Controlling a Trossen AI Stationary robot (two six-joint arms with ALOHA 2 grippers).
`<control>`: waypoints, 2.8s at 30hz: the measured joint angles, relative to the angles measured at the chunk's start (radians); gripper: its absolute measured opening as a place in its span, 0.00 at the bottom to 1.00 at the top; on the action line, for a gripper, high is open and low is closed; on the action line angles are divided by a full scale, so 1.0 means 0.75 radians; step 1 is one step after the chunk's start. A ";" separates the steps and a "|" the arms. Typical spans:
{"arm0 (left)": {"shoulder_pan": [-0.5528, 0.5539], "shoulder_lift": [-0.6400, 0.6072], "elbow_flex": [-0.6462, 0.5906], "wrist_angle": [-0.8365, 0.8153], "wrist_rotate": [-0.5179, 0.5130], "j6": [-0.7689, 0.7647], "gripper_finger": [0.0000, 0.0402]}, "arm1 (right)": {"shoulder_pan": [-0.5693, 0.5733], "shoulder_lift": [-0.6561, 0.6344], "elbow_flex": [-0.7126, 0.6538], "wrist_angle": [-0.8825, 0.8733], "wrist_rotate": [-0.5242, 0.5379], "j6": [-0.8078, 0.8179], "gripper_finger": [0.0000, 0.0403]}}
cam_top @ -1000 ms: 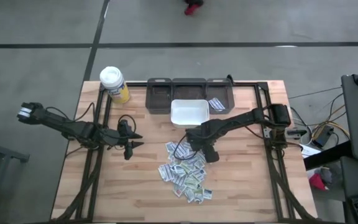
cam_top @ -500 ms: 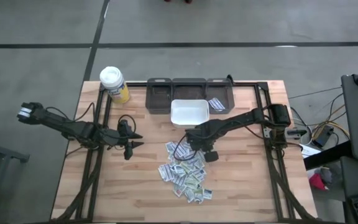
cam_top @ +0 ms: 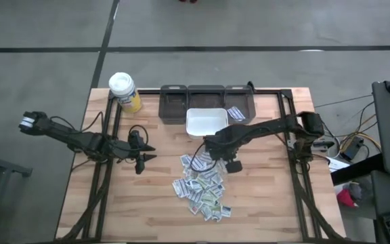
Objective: Pick & Place First Aid Supplies
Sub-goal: Put the blue bandage pack into the right black bin
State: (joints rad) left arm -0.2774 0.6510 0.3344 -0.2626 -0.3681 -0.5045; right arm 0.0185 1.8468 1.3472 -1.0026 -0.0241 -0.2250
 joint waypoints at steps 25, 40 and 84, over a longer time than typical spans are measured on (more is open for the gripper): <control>0.000 0.010 0.000 0.014 0.000 -0.006 0.40 | -0.429 -0.412 0.010 0.284 0.655 0.401 0.02; 0.000 0.010 0.000 0.025 0.000 -0.006 0.40 | -0.842 -0.330 0.008 0.119 0.513 -0.136 0.02; 0.000 0.010 0.000 0.027 -0.001 -0.006 0.40 | -0.934 0.032 0.160 -0.076 0.417 -0.277 0.28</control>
State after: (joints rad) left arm -0.2773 0.6582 0.3344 -0.2427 -0.3687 -0.5092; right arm -0.6817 1.8707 1.4673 -1.0597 0.2886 -0.4326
